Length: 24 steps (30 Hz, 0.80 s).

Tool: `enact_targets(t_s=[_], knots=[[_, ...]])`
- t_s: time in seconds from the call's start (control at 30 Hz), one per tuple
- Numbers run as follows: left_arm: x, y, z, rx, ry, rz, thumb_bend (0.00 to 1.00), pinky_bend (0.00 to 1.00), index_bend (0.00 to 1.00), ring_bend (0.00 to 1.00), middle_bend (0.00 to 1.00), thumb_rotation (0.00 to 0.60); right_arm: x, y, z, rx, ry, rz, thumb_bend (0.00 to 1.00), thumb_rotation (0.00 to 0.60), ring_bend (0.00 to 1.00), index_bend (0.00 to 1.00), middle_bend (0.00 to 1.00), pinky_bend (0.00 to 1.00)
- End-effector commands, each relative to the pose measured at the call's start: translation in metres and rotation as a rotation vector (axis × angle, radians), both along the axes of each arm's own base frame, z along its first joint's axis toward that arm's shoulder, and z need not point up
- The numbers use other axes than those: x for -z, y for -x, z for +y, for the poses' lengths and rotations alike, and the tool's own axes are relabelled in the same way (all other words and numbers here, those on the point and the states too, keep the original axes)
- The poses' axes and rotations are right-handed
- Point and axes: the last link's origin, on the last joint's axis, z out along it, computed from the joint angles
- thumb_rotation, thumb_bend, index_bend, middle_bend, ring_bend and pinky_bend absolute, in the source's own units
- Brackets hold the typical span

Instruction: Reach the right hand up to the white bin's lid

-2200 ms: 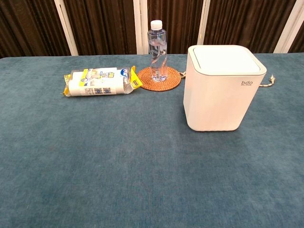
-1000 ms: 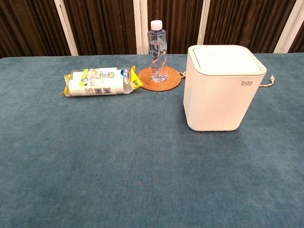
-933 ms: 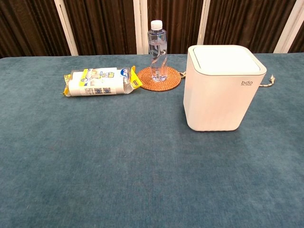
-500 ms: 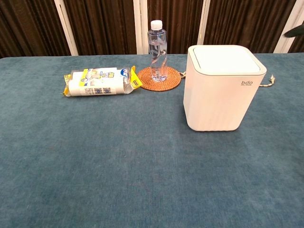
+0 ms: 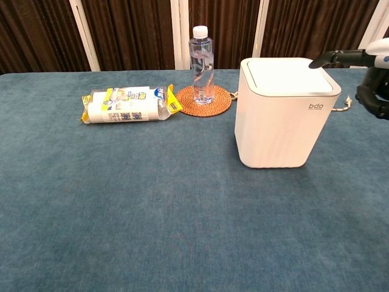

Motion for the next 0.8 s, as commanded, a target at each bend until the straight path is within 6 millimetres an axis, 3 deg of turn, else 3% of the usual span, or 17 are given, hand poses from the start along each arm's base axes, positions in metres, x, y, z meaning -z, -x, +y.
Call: enact_targets(t_s=[0.03, 0.5, 0.8], knots=[[0.0, 0.0, 0.0, 0.005, 0.004, -0.004, 0.16, 0.0, 0.15, 0.0, 0.0, 0.6, 0.004, -0.005, 0.0, 0.002, -0.005, 0.003, 0.8, 0.6, 0.86, 0.06, 0.84, 0.8], [0.0, 0.001, 0.001, 0.002, 0.012, -0.004, 0.16, 0.0, 0.15, 0.0, 0.0, 0.6, 0.014, -0.005, -0.001, 0.01, -0.017, 0.028, 0.8, 0.6, 0.86, 0.16, 0.84, 0.8], [0.001, 0.0, 0.002, -0.001, 0.012, -0.001, 0.16, 0.0, 0.15, 0.0, 0.0, 0.6, 0.014, -0.001, -0.002, 0.016, -0.014, 0.041, 0.8, 0.6, 0.86, 0.34, 0.84, 0.8]])
